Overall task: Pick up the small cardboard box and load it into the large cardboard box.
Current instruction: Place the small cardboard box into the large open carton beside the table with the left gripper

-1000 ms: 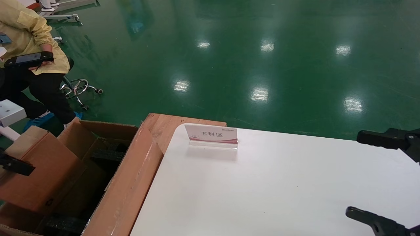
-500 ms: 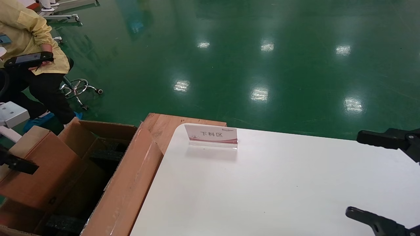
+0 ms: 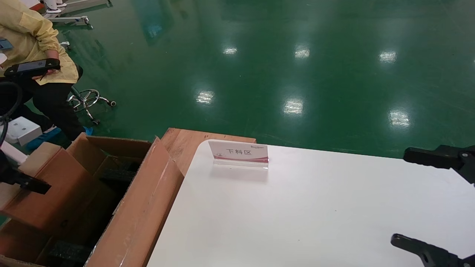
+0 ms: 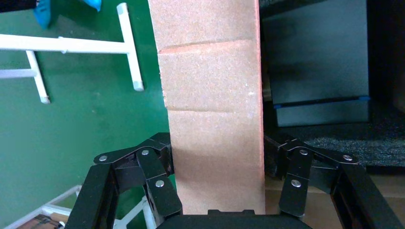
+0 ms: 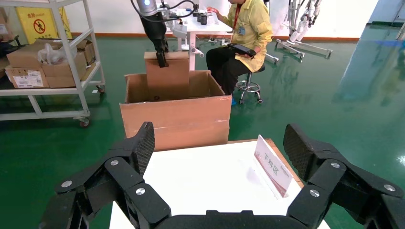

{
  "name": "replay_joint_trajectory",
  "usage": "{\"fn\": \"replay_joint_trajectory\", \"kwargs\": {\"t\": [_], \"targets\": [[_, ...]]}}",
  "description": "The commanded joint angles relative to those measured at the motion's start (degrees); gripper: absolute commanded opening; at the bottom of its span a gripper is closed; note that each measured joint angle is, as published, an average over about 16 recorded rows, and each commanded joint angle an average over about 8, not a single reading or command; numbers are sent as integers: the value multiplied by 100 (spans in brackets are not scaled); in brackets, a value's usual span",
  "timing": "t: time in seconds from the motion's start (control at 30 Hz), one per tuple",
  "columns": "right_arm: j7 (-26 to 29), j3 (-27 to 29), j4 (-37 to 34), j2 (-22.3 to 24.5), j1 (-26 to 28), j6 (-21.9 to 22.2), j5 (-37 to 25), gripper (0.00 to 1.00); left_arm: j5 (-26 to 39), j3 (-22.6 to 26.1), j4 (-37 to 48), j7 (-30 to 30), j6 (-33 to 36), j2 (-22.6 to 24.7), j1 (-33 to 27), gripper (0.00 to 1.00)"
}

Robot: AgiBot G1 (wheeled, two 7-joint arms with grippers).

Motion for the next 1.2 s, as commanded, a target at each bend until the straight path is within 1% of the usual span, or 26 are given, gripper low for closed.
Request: {"fn": "replay_joint_trajectory", "kwargs": {"t": [0.03, 0.33, 0.6, 0.63, 0.87, 0.9, 1.2], "targets": [[0, -1, 0, 0, 0, 0, 0, 100, -35, 28, 62, 7, -91, 10, 83, 0], [-2, -3, 0, 1, 1, 1, 2, 100, -302, 153, 444, 114, -469, 69, 508, 0], [-3, -5, 0, 2, 1, 2, 4, 100, -613, 218, 867, 239, -748, 261, 887, 1], [-3, -6, 0, 2, 1, 2, 4, 100, -656, 225, 923, 249, -765, 291, 934, 6], [-4, -7, -1, 3, 1, 4, 5, 100, -881, 261, 1234, 273, -790, 464, 1175, 93], [-4, -7, -1, 3, 0, 4, 5, 100, -897, 264, 1256, 274, -788, 475, 1191, 100], [-4, -7, -2, 3, 0, 5, 6, 100, -899, 271, 1256, 274, -763, 471, 1189, 100]]}}
